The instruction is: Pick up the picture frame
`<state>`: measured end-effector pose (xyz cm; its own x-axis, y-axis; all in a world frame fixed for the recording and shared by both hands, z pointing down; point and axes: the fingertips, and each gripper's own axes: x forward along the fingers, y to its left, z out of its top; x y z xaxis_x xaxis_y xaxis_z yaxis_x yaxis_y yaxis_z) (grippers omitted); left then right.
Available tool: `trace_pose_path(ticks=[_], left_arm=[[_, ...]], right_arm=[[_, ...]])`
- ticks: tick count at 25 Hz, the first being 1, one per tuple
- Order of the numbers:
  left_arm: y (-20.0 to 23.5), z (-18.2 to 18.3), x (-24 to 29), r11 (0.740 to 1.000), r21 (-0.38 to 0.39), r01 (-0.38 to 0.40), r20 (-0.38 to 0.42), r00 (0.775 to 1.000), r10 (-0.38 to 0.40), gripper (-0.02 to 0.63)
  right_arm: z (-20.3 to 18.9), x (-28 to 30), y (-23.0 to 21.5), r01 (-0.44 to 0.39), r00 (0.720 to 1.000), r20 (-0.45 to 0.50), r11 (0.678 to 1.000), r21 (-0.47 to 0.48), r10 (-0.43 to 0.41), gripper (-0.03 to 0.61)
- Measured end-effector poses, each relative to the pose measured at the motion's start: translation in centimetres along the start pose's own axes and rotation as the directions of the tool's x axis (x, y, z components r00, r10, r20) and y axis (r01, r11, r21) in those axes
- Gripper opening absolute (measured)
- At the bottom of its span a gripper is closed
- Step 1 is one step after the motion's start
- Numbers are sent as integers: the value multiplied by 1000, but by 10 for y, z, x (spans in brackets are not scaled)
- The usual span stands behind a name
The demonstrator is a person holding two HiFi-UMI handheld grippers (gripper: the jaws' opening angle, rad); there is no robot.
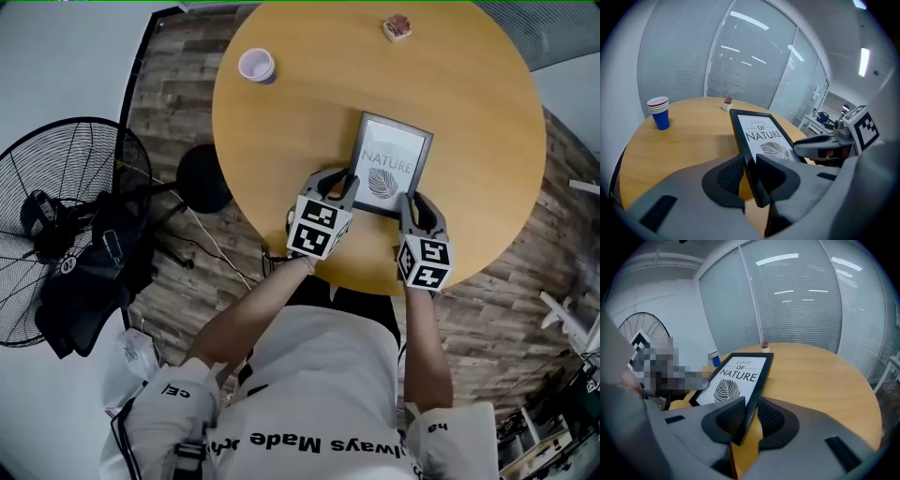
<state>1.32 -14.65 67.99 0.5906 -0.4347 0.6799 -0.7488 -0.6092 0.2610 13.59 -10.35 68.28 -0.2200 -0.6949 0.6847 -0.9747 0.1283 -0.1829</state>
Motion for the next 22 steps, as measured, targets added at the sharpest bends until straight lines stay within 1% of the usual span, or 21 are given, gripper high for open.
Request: trace_pose_path(ticks=[10, 22], left_arm=[[-9, 18, -32, 1000, 13, -2, 48, 999, 1, 100], [-21, 50, -69, 999, 30, -10, 122, 992, 6, 100]], right_arm=[[20, -27, 13, 8, 999, 40, 1000, -18, -7, 100], [51, -58, 25, 21, 995, 101, 999, -31, -18, 100]])
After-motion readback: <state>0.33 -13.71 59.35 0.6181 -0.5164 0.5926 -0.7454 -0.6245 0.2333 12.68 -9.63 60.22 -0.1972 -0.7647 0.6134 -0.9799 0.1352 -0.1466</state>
